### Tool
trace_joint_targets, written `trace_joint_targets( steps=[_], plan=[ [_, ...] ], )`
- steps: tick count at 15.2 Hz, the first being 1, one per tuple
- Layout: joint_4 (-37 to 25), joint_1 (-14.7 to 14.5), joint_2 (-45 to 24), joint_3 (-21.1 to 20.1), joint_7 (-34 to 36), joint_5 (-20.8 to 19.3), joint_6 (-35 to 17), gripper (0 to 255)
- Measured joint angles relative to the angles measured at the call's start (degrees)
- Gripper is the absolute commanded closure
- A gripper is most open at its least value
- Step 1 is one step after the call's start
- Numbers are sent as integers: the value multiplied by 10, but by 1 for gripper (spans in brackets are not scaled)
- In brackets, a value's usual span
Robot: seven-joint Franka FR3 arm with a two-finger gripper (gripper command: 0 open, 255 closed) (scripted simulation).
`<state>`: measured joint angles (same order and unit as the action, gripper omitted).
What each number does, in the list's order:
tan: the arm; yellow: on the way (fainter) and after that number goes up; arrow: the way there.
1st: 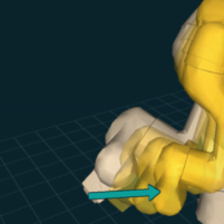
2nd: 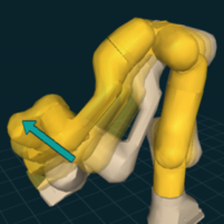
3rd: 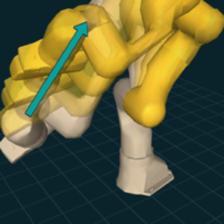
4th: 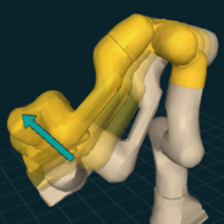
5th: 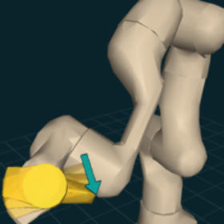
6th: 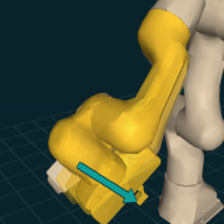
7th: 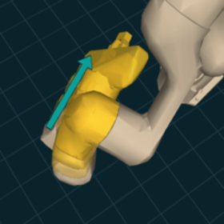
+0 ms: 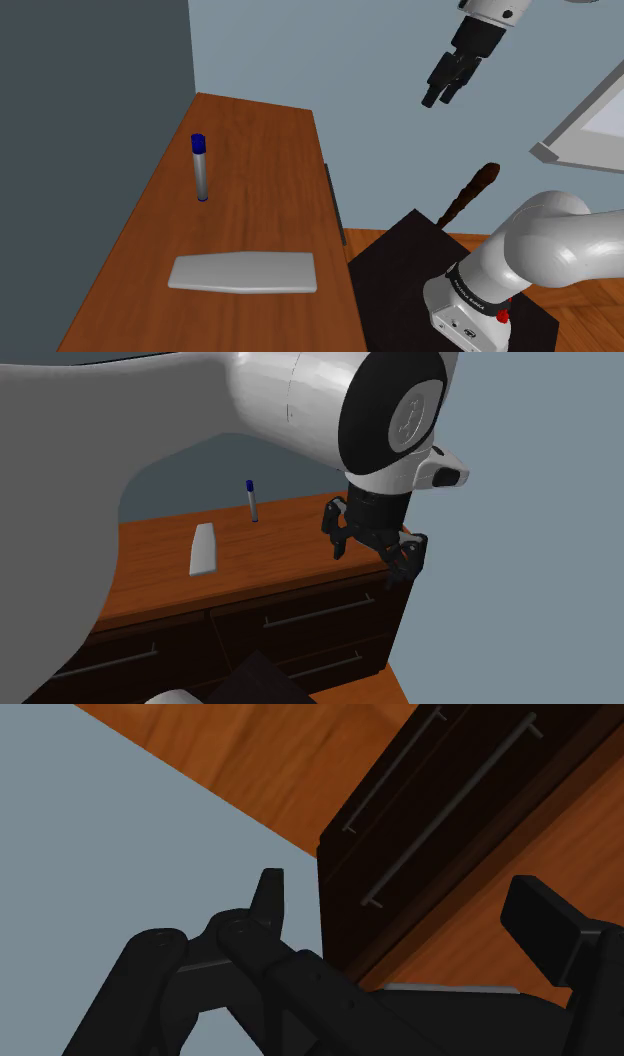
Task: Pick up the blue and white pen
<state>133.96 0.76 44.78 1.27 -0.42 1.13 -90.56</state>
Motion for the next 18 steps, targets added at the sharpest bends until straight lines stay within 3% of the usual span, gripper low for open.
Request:
trace_joint_targets(
  steps=[4,11,18],
  plan=[
    [-6,-8,-17,-25,28,16,-11,0],
    [-37,-33,-82,-112,124,60,-49,0],
    [-100,-47,-176,-193,220,78,-84,0]
  ],
)
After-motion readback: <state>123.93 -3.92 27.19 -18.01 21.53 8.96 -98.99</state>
